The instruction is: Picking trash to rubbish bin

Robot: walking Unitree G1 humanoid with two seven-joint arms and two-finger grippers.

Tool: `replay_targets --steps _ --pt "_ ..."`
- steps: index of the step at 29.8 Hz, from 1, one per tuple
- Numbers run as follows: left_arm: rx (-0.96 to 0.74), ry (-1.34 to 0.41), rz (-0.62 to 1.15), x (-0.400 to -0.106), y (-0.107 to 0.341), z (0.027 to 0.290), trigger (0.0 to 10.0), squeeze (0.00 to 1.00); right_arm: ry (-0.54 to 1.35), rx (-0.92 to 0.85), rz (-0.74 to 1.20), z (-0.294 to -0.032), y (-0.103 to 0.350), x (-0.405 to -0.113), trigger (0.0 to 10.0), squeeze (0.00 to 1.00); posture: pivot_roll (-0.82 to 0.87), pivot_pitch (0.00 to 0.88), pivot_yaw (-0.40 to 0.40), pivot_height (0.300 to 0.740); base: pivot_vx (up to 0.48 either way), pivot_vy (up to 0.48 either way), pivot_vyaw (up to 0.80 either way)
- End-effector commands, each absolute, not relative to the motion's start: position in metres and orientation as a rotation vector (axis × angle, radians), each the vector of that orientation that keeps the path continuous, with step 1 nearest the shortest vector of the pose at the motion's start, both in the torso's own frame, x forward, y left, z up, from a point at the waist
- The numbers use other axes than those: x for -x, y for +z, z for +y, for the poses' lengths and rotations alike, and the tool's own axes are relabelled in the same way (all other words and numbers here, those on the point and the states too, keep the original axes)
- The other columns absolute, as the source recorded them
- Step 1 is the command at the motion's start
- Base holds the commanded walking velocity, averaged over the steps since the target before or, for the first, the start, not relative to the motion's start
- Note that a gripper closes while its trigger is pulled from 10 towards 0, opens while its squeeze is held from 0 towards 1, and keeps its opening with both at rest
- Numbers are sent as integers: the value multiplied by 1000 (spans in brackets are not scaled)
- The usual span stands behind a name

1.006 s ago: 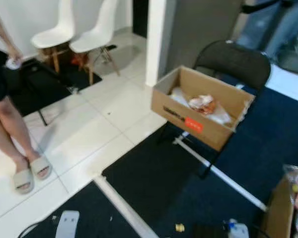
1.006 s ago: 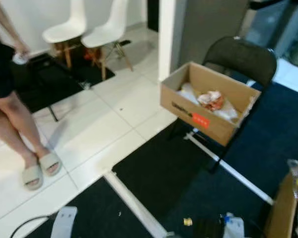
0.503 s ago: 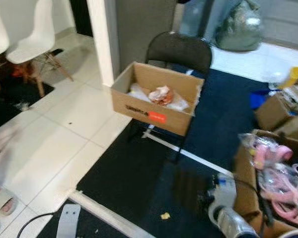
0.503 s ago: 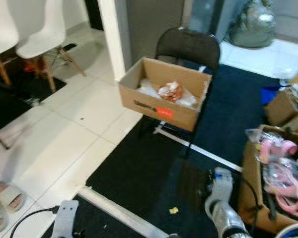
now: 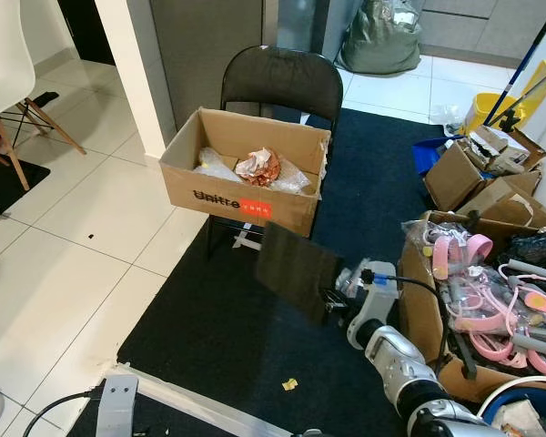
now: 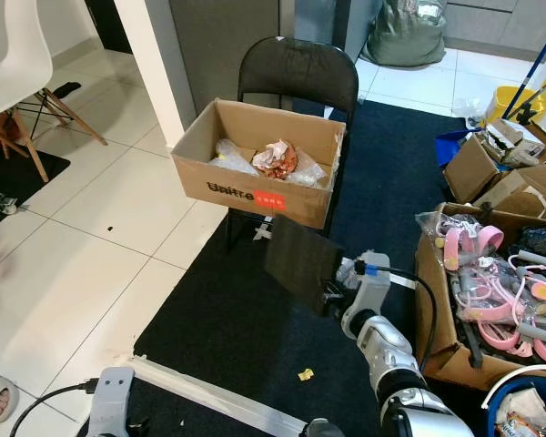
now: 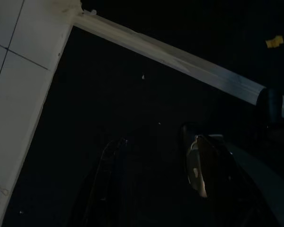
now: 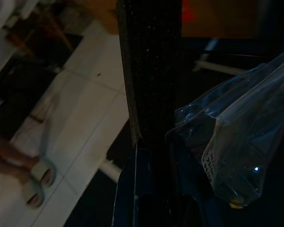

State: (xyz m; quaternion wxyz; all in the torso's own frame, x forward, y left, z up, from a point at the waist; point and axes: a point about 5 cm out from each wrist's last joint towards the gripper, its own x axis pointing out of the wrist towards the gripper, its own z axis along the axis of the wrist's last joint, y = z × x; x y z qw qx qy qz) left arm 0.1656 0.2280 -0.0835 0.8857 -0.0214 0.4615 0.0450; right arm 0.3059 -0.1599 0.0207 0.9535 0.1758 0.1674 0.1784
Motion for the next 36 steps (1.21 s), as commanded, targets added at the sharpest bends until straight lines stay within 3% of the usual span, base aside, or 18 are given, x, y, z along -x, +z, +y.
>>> replay_targets --steps 1,22,36 --pt "44 111 963 -163 -83 233 10000 0 383 -352 333 -157 20 -305 10000 0 35 103 43 740 285 0 0" --pt "63 76 944 -170 -82 225 10000 0 485 -364 235 -141 42 -318 10000 0 34 104 43 740 417 0 0" --pt "52 64 940 -172 -81 226 10000 0 469 -397 214 -139 48 -323 10000 0 40 92 41 740 480 0 -568"
